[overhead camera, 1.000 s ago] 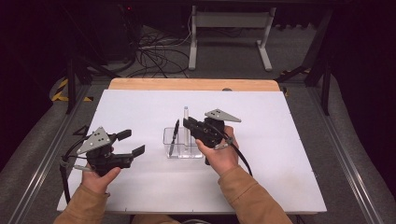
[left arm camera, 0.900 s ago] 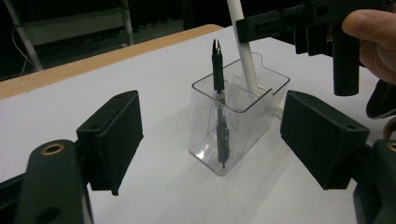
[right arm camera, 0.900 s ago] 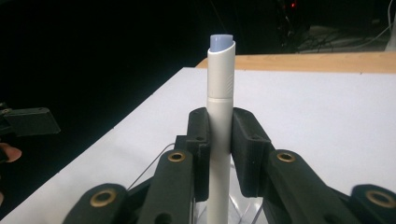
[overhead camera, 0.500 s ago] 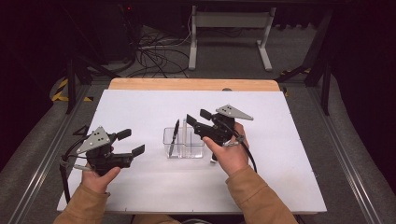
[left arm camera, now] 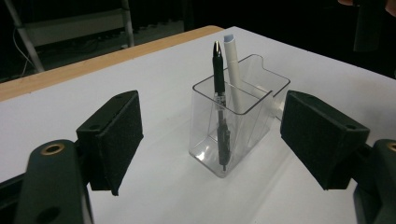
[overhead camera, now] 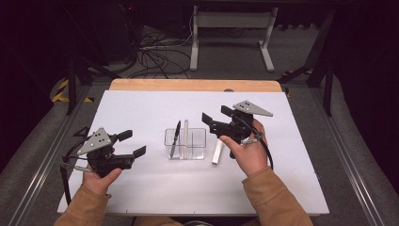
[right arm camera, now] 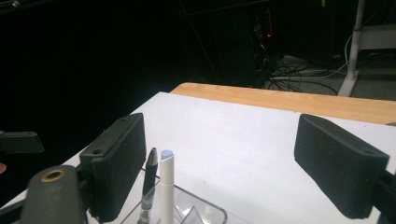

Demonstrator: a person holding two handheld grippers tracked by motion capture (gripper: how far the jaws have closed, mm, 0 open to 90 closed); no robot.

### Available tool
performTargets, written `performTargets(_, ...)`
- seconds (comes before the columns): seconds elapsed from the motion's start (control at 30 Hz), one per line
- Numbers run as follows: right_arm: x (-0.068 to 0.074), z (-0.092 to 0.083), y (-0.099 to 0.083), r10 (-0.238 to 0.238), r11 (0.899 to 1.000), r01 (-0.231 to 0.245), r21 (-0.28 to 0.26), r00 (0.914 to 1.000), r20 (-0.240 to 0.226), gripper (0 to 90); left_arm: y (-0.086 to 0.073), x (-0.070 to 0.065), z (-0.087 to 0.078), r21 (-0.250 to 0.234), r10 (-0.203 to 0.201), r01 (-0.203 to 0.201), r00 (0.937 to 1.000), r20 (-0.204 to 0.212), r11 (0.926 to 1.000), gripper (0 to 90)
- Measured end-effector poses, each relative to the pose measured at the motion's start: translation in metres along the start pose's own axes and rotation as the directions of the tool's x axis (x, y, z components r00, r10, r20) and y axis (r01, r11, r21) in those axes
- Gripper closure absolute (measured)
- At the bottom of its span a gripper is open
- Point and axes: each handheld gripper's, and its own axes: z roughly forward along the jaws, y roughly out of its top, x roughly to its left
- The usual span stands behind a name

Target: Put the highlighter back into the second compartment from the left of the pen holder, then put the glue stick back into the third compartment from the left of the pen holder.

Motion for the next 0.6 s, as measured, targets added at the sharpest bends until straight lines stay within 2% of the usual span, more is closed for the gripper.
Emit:
performTargets(0.1,-0.003,-0.001,0.001,-0.002,1.0,0.002,0.007,1.0,0.006,15.0,0.0,0.0,0.0,0.001,-0.004,0.004,1.0,0.001,1.0,21.7)
performTargets(0.17,-0.005,-0.003,0.001,0.013,0.999,-0.014,0.029,0.9995,0.028,14.1,0.0,0.0,-0.001,0.001,-0.005,0.005,1.0,0.001,1.0,21.6)
performTargets(0.23,-0.009,-0.004,0.001,0.016,0.999,-0.017,0.039,0.999,0.041,13.5,0.0,0.0,-0.001,0.002,0.015,-0.015,0.9999,-0.006,0.9999,21.7)
performTargets(0.43,-0.017,-0.006,0.001,0.029,0.996,-0.037,0.085,0.9953,0.092,9.9,0.0,0.0,-0.002,-0.004,-0.008,0.008,1.0,-0.002,1.0,21.7)
performTargets(0.5,-0.019,-0.007,0.0,0.053,0.993,-0.063,0.098,0.9928,0.108,9.6,0.0,0.0,-0.002,-0.003,-0.005,0.005,1.0,-0.002,1.0,21.7)
performTargets(0.53,-0.019,-0.008,0.0,0.057,0.993,-0.068,0.1,0.9923,0.11,9.6,0.001,0.001,-0.001,-0.002,0.013,-0.013,0.9999,-0.006,0.9999,21.6)
performTargets(0.6,-0.02,-0.008,0.0,0.051,0.992,-0.064,0.108,0.9915,0.12,9.6,0.0,0.0,-0.001,0.001,0.008,-0.008,1.0,-0.002,1.0,21.6)
